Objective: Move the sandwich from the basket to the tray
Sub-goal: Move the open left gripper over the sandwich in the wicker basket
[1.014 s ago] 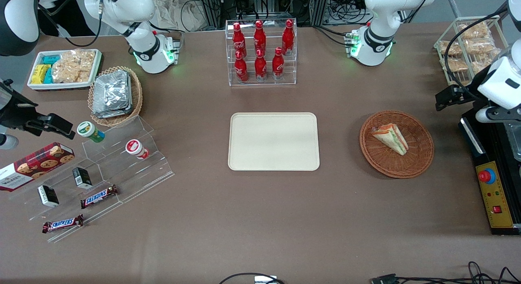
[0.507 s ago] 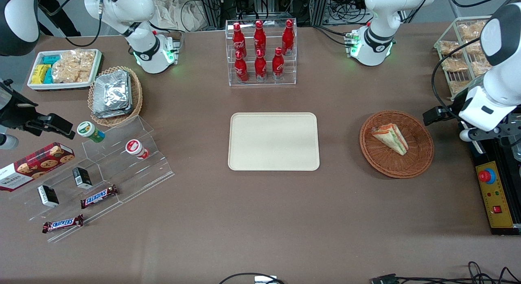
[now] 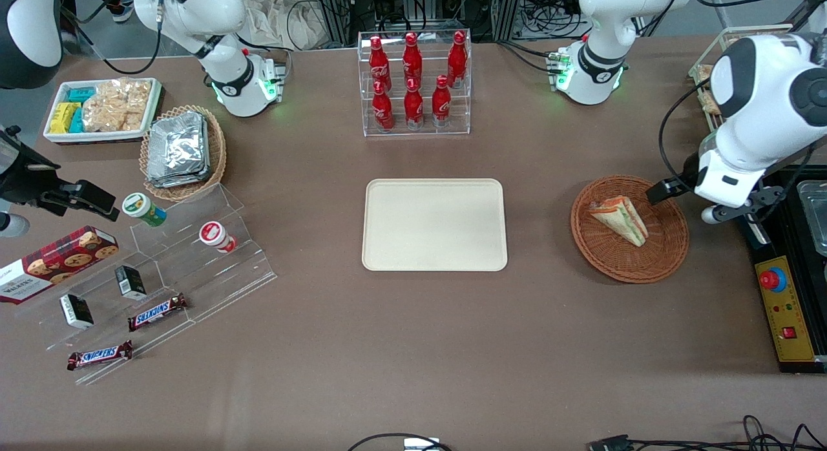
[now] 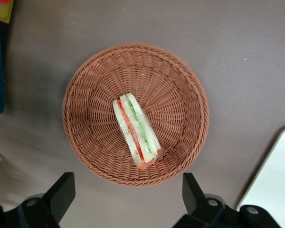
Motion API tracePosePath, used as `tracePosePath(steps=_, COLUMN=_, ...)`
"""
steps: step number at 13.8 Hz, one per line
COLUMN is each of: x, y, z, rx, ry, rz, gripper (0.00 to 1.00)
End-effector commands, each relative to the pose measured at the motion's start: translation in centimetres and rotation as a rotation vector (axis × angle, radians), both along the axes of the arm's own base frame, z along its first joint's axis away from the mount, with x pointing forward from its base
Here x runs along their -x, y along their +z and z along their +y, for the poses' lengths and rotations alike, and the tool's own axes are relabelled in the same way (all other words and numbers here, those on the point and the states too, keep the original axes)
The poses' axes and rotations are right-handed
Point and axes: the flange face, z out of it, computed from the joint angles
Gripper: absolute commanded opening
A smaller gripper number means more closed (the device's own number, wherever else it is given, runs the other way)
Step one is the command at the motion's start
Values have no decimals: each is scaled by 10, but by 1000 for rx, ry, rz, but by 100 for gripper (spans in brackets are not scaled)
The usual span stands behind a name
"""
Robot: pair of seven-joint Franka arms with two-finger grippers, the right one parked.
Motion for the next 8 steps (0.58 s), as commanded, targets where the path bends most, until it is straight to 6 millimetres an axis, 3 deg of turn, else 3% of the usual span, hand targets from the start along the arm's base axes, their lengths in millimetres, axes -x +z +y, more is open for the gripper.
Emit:
tracePosePath(steps=1, x=17, y=-17, z=-1, rx=-17, ry=50, rz=-28, gripper=100)
tracePosePath(steps=8, x=38, y=-78, z=-3, rx=-11, ry=132, rz=-82, gripper=100)
